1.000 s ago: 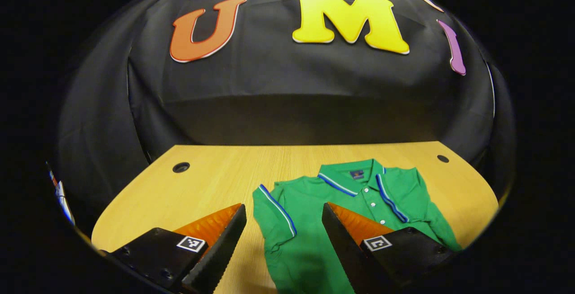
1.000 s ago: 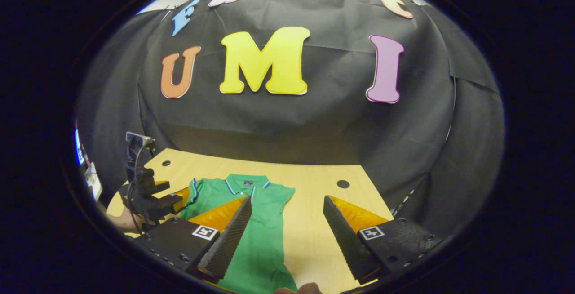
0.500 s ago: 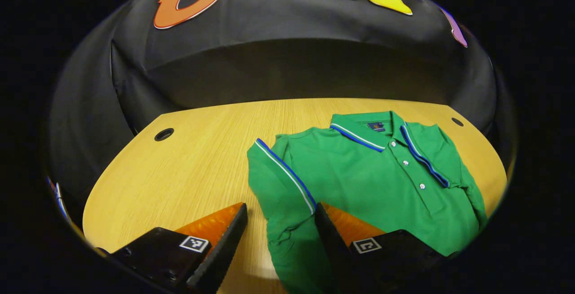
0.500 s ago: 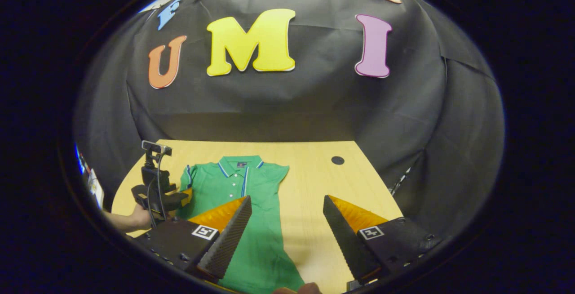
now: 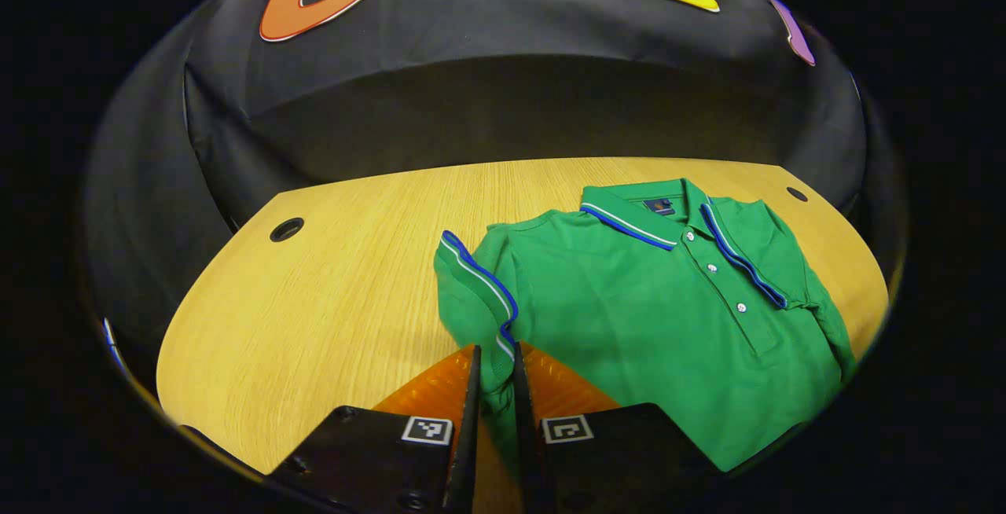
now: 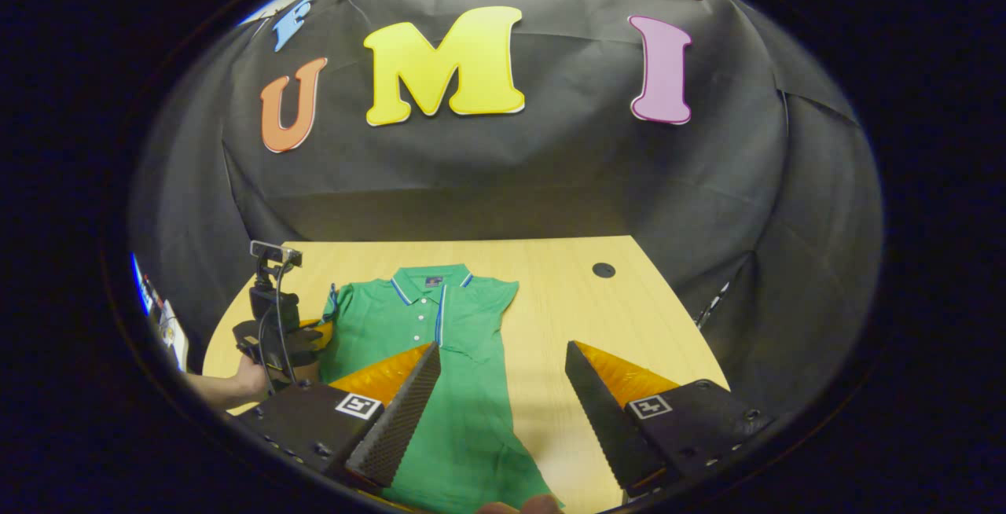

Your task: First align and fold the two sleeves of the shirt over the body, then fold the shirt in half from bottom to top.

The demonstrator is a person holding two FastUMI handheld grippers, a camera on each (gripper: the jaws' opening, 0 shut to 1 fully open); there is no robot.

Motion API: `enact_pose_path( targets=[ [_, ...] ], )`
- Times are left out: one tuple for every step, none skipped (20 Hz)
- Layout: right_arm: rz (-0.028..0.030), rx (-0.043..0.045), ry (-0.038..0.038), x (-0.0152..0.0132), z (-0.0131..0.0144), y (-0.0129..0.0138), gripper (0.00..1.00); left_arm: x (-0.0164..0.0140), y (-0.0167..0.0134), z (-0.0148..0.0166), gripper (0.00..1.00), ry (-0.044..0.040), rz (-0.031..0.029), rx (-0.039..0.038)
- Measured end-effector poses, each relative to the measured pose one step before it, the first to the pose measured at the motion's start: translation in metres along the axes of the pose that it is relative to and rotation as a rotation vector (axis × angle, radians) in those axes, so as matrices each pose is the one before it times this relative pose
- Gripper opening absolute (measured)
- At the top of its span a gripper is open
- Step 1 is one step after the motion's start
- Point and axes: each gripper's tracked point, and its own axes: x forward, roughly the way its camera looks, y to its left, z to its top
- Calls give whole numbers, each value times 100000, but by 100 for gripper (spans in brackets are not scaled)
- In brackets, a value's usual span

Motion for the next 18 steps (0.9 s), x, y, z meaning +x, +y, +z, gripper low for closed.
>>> enact_pose_path(
  targets=[
    [224, 393, 104, 56, -12, 160, 98, -296, 131, 424, 27, -971, -527, -347],
    [301, 211, 138, -21, -11, 127, 98, -267, 210, 466, 25, -1362, -105, -254],
    [163, -5, 237, 32, -92, 334, 98, -244, 287, 685, 23, -1743, 128, -44],
    [458, 75, 343, 100, -36, 247, 98, -157, 214, 457, 19, -1279, 216, -227],
    [585, 217, 296, -28, -64, 280, 98, -210, 53, 632, 17, -1208, -390, -419],
    [462, 63, 29, 38, -30, 228, 97, -233, -136, 599, 14, -880, -658, -394],
    [506, -102, -194, -35, 11, 252, 97, -207, -98, 578, 13, -997, -453, 136],
    [368, -303, -207, -35, 73, 190, 97, 27, -170, 491, 12, -1052, -640, 596],
    [211, -285, -334, -125, 28, 135, 96, -91, -344, 543, 12, -766, -931, 656],
    [-125, -244, -385, -173, 135, -55, 97, -127, -395, 507, 11, -760, -900, 432],
    [-276, -75, -618, -100, 45, -104, 97, -163, -558, 566, 11, -961, -1111, 209],
    [-228, 157, -744, -239, 163, -138, 97, -234, -554, 598, 10, -749, -1039, 225],
    [-274, 305, -600, -312, 82, -131, 97, -153, -654, 463, 10, -547, -1052, 215],
    [-245, 512, -464, -188, 79, -162, 97, -292, -557, 548, 9, -539, -706, 296],
    [-327, 633, -413, -237, 31, -199, 97, -163, -678, 653, 9, -759, -833, 104],
    [-366, 651, -387, -228, 39, -275, 96, -222, -692, 612, 9, -995, -744, 167],
    [-406, 660, -274, -334, -107, -309, 97, -99, -841, 582, 9, -874, -1094, 342],
    [-482, 620, -473, -295, -7, -357, 96, -71, -851, 532, 9, -701, -1198, 681]
  ],
)
